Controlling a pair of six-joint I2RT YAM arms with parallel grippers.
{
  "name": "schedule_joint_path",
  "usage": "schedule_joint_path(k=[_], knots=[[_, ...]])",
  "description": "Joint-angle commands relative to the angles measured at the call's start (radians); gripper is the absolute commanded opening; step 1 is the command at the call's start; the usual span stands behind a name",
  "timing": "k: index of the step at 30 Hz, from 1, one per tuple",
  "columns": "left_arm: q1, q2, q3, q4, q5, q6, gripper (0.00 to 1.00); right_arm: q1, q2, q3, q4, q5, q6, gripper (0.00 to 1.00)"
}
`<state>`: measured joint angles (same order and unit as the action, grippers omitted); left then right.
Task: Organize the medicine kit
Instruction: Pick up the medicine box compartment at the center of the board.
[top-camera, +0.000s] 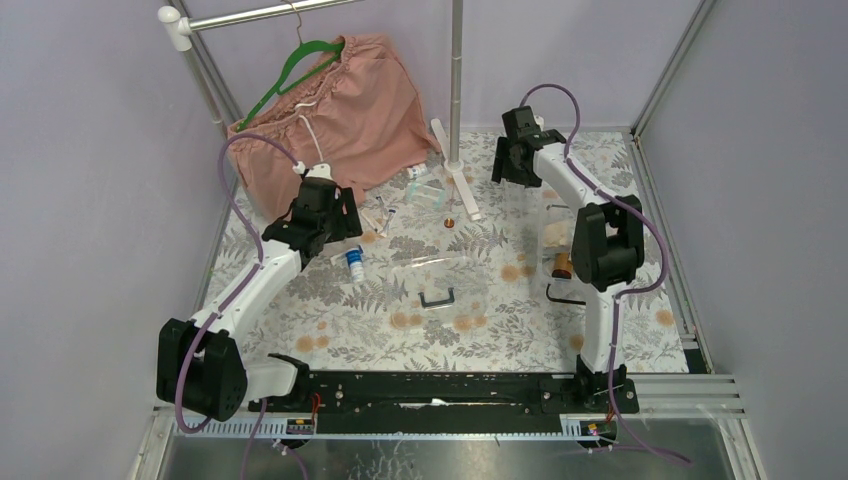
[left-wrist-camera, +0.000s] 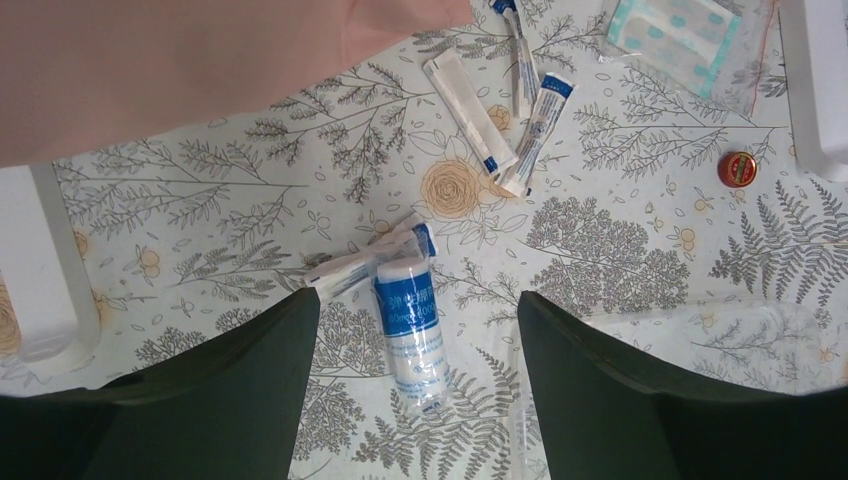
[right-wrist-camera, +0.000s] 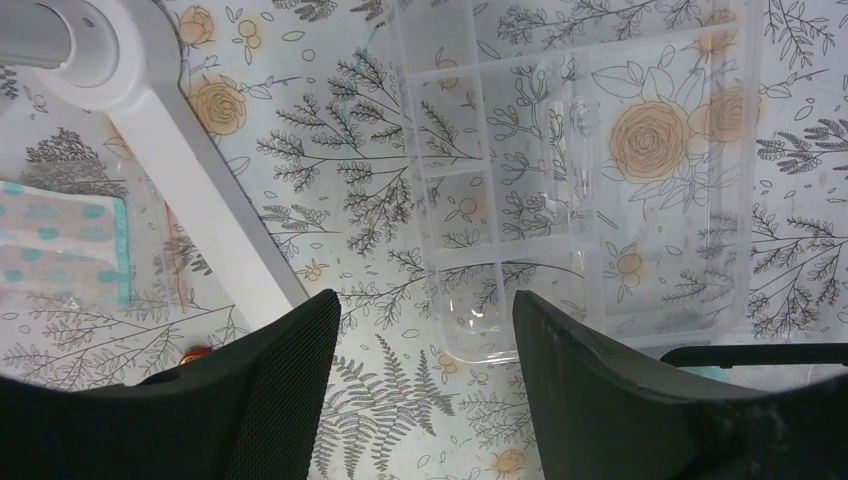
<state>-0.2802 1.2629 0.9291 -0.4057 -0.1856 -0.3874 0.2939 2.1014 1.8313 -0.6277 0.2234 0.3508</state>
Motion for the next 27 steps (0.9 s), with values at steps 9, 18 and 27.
schedule_joint_path(k=[9, 18, 27], knots=[[0.004, 0.013, -0.111, -0.055, 0.018, -0.243, 0.80, -0.006, -0.192, -0.095, 0.053, -0.124, 0.003, 0.71], [0.003, 0.127, -0.118, -0.039, 0.026, -0.257, 0.78, -0.006, -0.460, -0.285, 0.119, -0.194, 0.023, 0.71], [-0.013, 0.166, -0.135, -0.022, 0.041, -0.274, 0.77, -0.007, -0.619, -0.405, 0.149, -0.133, 0.037, 0.73]])
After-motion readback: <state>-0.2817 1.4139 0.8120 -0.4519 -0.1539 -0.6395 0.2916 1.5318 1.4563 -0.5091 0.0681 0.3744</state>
